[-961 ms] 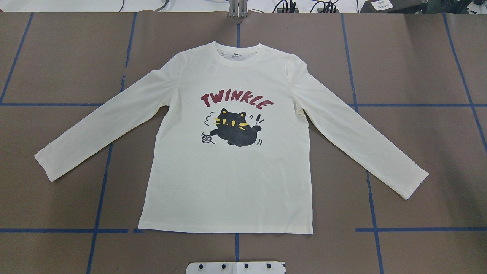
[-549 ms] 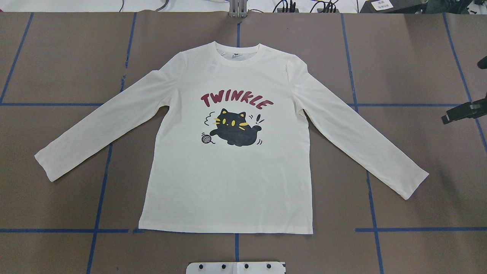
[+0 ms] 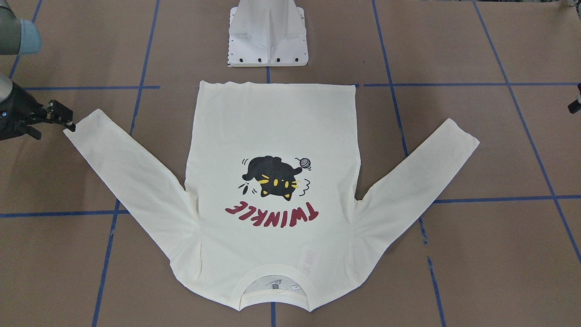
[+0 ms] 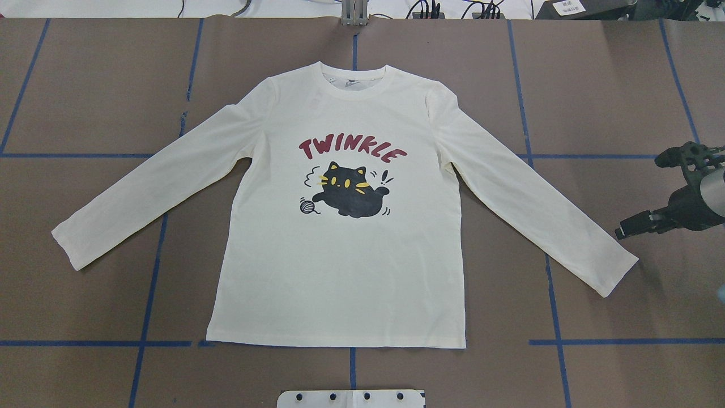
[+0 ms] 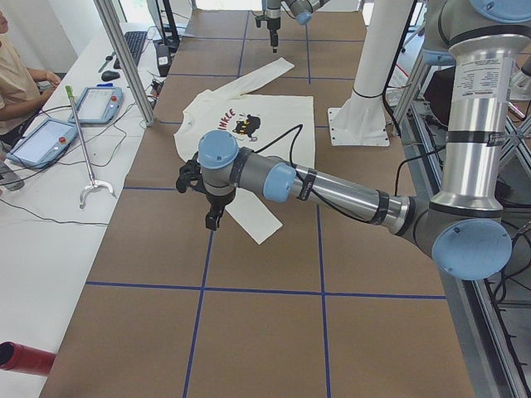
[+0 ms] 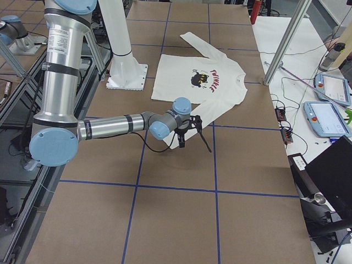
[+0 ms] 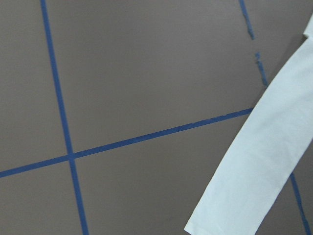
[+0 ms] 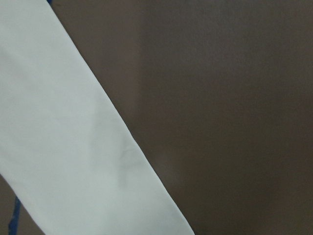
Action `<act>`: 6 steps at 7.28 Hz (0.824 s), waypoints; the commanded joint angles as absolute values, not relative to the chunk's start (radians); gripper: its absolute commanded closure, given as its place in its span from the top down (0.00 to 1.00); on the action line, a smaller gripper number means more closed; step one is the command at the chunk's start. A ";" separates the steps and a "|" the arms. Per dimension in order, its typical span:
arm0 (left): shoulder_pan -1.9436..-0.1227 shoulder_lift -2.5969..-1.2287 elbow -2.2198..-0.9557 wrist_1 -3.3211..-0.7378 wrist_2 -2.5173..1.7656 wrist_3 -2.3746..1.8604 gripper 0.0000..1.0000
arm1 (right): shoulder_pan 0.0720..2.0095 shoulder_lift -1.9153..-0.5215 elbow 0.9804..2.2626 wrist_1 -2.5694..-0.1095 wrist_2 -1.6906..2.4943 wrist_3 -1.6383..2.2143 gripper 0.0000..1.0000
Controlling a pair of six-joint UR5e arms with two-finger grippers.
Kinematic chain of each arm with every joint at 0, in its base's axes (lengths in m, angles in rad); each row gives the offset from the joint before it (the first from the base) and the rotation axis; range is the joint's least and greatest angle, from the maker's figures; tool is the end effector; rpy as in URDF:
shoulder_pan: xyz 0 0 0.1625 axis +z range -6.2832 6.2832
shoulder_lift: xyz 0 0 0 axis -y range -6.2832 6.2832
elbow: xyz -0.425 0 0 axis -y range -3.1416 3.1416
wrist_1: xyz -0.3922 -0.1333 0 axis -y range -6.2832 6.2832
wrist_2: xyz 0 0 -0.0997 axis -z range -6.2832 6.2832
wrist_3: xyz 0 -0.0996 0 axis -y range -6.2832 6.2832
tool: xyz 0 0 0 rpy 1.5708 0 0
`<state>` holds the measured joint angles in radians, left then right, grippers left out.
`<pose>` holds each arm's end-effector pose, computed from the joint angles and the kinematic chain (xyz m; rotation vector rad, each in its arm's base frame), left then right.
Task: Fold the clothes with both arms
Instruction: 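Move the right gripper to the cuff of the sleeve nearest it and grasp it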
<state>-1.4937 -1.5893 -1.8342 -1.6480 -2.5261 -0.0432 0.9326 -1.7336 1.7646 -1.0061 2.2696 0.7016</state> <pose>-0.0135 -0.5007 0.4971 0.2740 0.9634 0.2025 -0.2116 -0.4014 0.5769 0.0268 -0.8849 -0.1488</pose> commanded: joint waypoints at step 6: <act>-1.493 -1.568 -1.847 -1.678 -2.534 -0.071 1.00 | 0.893 -1.795 1.624 -0.618 2.296 1.089 0.41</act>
<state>-1.4925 -1.5766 -1.8462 -1.6781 -2.5342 -0.0699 0.8919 -1.7712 1.6177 -0.6243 2.2959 1.0844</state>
